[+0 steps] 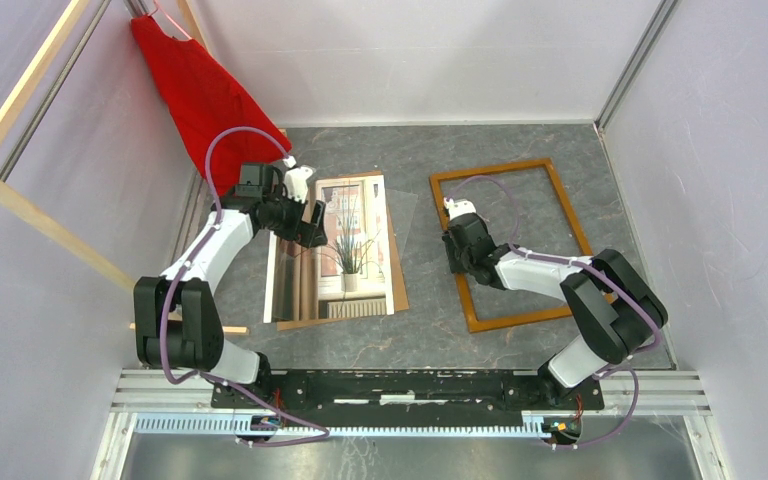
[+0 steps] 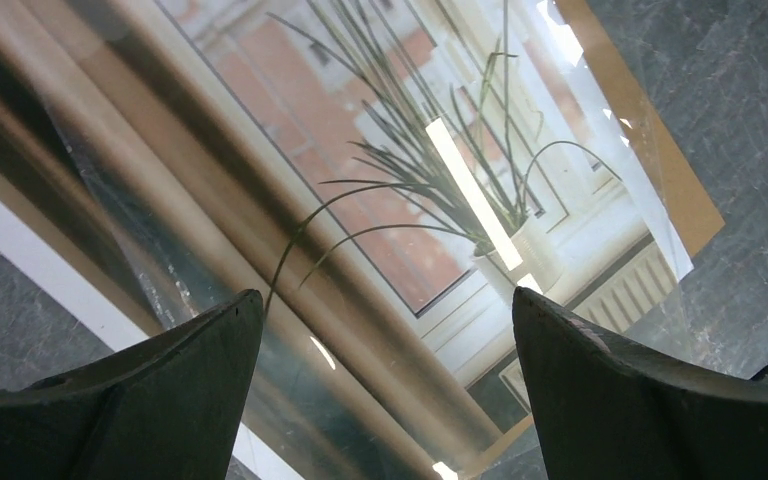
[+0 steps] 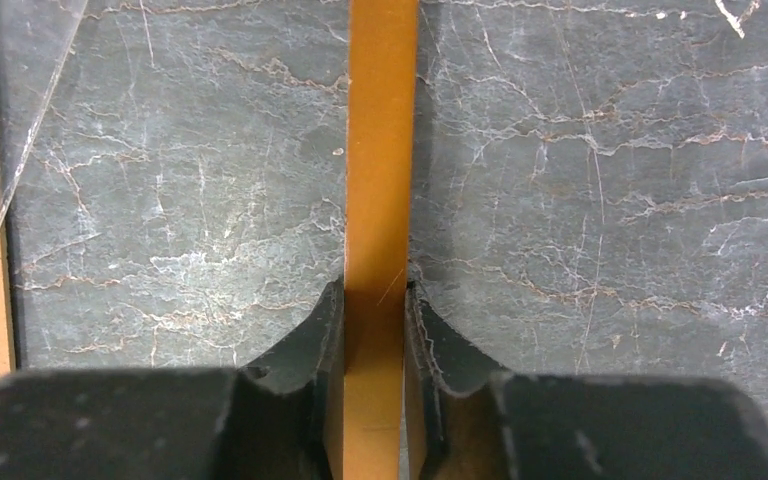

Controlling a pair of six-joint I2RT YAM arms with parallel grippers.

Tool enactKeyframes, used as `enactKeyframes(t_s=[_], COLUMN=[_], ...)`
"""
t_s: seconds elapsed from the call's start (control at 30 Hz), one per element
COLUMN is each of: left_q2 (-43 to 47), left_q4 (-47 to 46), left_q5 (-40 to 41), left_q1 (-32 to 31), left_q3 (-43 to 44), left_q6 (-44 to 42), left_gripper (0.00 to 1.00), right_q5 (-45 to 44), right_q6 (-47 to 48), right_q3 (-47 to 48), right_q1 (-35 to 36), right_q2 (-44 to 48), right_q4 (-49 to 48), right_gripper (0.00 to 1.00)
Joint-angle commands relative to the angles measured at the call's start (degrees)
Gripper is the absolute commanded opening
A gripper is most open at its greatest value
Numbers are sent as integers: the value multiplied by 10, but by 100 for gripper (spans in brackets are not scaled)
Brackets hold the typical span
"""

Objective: Put the photo into the frame
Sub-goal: Turn over the photo frame at the center of the board.

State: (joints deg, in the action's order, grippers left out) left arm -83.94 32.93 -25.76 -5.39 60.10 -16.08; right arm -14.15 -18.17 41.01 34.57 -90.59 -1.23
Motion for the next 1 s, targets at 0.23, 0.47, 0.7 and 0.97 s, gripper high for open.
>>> enactKeyframes(t_s=[0.23,0.47,0.7,0.97], left_q2=[48,17,23,38], left_q4=[17,25,25,23], left_q5=[-18,17,-45,-72], left_q1=[-58,-57,-57,-57], left_q3=[-5,29,72,92], left_q6=[-10,4,39,63], left_gripper=[100,100,100,100], right_q5=[18,76,140,250], right_q6=[-106,-197,-279,-377], right_q3=[125,236,327,363], right_q1=[15,25,25,24], right_q2=[27,85,118,135], right_q4=[115,162,180,136], right_gripper=[0,0,0,0])
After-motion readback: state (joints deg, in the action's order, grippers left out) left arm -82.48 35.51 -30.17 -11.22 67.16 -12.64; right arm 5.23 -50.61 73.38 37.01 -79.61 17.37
